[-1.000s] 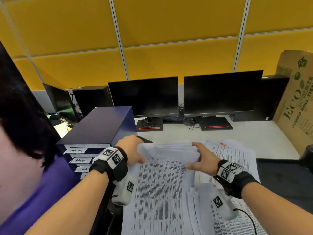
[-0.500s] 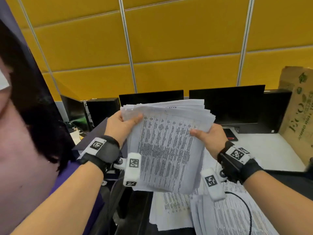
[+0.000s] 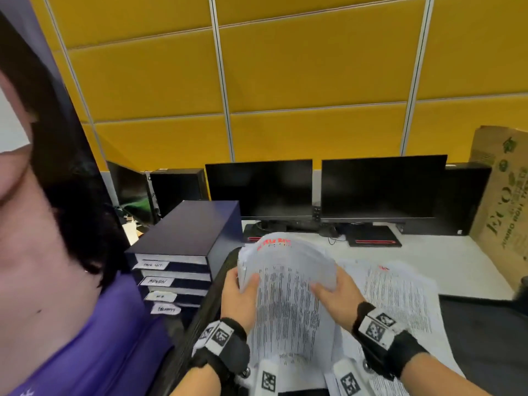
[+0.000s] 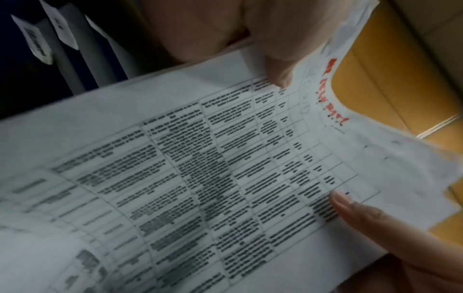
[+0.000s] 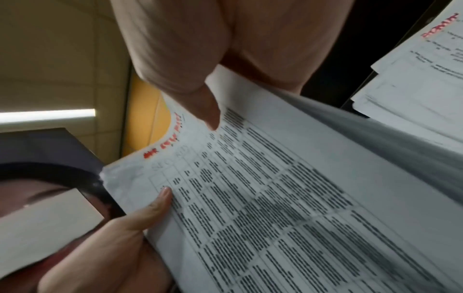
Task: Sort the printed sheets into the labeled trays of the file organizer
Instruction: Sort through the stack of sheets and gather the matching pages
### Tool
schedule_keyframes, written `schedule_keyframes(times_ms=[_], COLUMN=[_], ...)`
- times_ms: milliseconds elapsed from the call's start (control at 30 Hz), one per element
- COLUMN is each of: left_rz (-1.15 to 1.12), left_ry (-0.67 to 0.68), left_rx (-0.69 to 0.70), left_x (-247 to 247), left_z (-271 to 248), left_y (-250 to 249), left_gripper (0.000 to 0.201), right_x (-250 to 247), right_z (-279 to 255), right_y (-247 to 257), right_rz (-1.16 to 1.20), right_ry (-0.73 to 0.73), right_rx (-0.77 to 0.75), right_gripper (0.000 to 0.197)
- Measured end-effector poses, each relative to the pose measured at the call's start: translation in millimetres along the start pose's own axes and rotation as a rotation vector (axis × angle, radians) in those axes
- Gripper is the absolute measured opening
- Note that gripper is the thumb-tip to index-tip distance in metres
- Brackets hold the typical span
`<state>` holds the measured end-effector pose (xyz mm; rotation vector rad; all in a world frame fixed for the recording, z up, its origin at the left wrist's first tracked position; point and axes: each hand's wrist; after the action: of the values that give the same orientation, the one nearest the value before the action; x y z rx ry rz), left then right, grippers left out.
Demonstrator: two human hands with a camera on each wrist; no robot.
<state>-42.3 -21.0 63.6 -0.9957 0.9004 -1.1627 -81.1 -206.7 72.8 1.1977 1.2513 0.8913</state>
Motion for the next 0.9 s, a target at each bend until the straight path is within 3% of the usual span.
schedule_keyframes(times_ms=[233,500,667,900], left_rz=[0.029,-0.043,-0.054,-0.031], left_ry=[-0.050,-0.032,-0.003,0.003], left_rx=[-0.079,-0.054,-0.098,-0.062], left_x=[-19,-25,-25,-24], left_z=[10,31,30,33], left_y=[20,-2,3,2], left_gripper=[0.023,0.014,0.018,0.043], right_x=[-1,-20,-19,-25], right_z=[10,24,24,30], right_y=[-19,12,8,3], right_rz=[-0.048,0.029,0.028,0.094], right_ry=[-0.142,-0.034,0.062,0.009], right_rx=[0.053,0.050,0.067,0.111], right_gripper=[0.040,0.027,0.032,0.034])
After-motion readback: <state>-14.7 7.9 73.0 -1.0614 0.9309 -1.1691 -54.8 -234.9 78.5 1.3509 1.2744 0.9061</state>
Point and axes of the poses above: each hand's wrist, its own z-axis towards the middle knuckle, its own x-axis out of the palm, y = z × x, and after that the axes turned 11 degrees about x, right-handed
